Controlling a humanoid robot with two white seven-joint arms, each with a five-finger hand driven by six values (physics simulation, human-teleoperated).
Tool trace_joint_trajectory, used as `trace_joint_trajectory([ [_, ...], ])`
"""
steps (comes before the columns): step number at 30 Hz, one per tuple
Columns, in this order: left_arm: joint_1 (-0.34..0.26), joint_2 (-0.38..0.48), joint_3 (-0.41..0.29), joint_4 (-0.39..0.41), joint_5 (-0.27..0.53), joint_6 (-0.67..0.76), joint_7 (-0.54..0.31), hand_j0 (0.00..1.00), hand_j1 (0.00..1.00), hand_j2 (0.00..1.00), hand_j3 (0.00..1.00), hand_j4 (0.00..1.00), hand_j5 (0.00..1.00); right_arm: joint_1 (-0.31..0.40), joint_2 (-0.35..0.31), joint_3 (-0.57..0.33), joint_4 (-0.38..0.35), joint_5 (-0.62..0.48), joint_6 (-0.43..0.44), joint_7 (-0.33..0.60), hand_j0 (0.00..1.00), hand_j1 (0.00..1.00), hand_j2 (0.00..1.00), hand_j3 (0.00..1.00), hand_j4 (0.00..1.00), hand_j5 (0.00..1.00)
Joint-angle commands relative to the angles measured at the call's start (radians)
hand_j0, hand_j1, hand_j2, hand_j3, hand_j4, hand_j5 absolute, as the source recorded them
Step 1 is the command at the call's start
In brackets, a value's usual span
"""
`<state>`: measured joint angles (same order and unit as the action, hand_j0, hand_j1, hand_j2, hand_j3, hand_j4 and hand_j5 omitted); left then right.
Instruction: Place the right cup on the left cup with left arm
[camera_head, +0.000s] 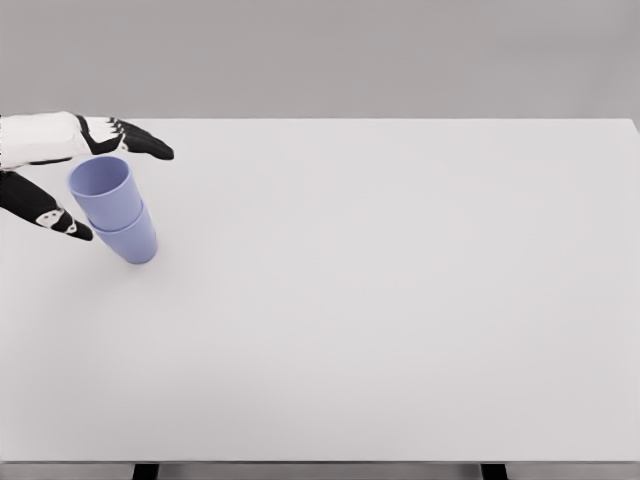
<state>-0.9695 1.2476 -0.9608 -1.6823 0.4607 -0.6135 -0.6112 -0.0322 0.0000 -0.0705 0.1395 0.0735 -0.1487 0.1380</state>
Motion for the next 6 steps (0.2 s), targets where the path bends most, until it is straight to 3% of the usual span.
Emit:
trace_joint_trajectory([
  [1,0.000,-0.022,0.002,-0.080,0.044,0.003,0.000,1.00,1.00,1.00,1.00,1.00,1.00,0.000,0.000,0.000,0.000,0.000,0.000,0.000,1.00,1.00,1.00,1.00,1.00,1.00],
  [3,0.002,-0.111,-0.003,-0.080,0.044,0.003,0.000,1.00,1.00,1.00,1.00,1.00,1.00,0.000,0.000,0.000,0.000,0.000,0.000,0.000,1.00,1.00,1.00,1.00,1.00,1.00],
  [6,0.002,-0.172,-0.006,-0.080,0.042,0.003,0.000,1.00,1.00,1.00,1.00,1.00,1.00,0.000,0.000,0.000,0.000,0.000,0.000,0.000,1.00,1.00,1.00,1.00,1.00,1.00],
])
